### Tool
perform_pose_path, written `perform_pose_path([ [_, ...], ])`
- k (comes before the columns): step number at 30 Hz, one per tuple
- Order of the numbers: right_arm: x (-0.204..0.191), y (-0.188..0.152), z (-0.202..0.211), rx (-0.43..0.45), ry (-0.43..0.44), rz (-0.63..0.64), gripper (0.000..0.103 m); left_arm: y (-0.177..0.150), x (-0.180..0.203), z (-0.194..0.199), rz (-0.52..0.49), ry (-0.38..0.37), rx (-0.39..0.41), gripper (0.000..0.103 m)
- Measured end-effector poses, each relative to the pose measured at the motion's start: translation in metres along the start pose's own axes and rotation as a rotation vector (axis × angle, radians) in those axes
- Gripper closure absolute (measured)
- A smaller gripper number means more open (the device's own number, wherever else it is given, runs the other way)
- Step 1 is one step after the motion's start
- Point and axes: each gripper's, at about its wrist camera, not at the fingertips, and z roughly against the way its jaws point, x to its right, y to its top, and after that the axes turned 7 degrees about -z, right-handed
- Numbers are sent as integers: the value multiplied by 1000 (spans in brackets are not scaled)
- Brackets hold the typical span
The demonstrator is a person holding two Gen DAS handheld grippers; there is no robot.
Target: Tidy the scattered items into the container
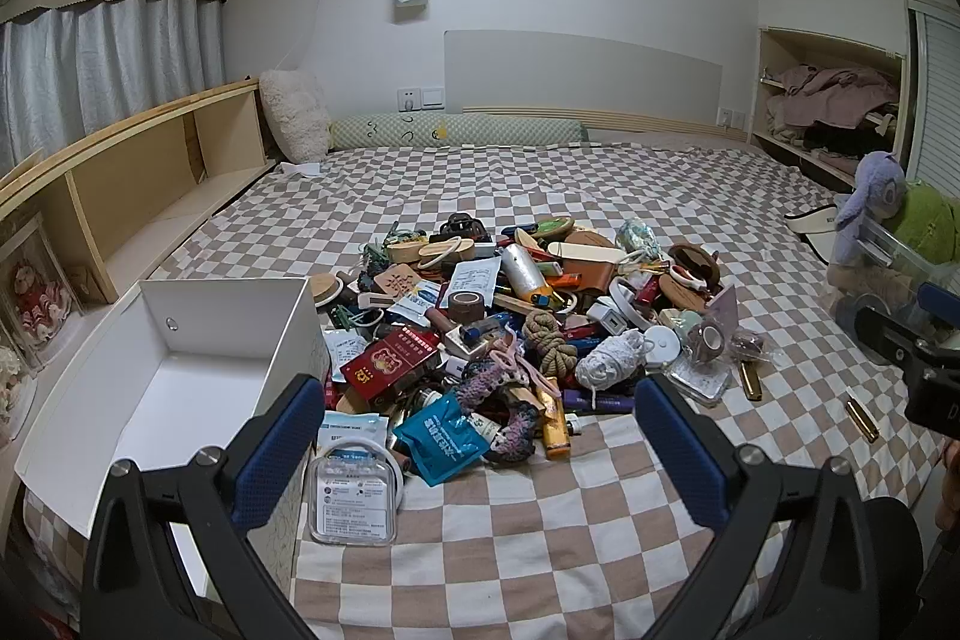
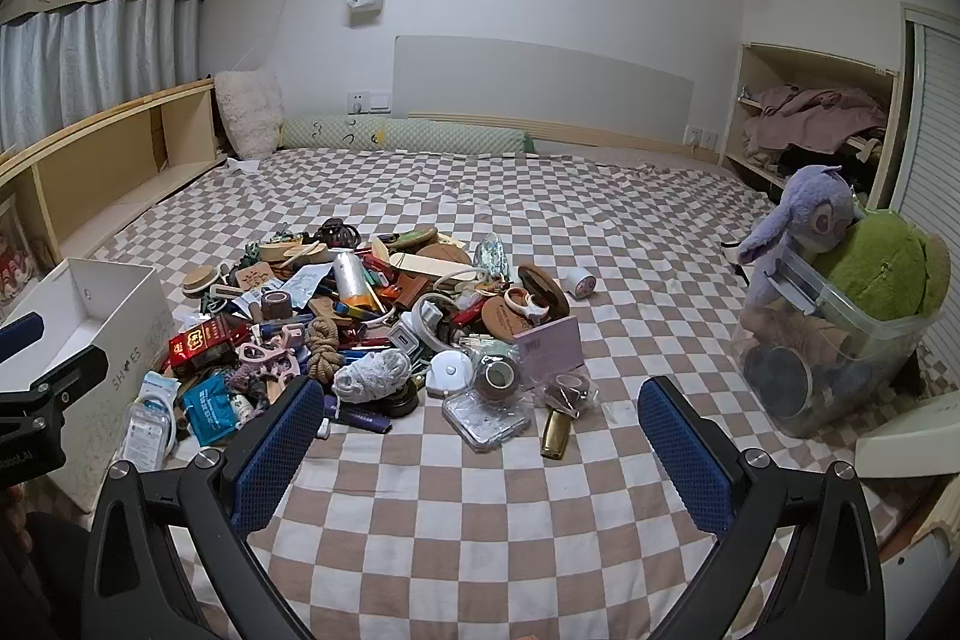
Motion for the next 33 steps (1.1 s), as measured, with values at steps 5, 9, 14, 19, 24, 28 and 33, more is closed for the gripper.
perform_pose_path([
  [5, 0, 0, -1, -1, -1, 1, 0, 0, -1, 0, -1, -1, 0, 0],
  [9, 0, 1, -3, -6, -2, -3, 0, 0, -1, 0, -1, -2, -3, 0],
  [14, 2, -5, -11, -5, -3, -11, 0, -12, -2, -17, 4, -13, -24, 0],
  [19, 5, -13, -24, 8, 8, -43, 0, -25, 2, -37, 3, -37, -66, 0],
  [24, 3, -29, -48, -53, 14, -16, 0, -39, 6, -59, 27, -73, -121, 0],
  [28, -1, -43, -70, -112, 39, -31, 0, -49, 12, -76, 15, -85, -166, 0],
  [33, -7, -54, -93, -176, 63, -40, 0, -51, 20, -94, -12, -96, -181, 0],
])
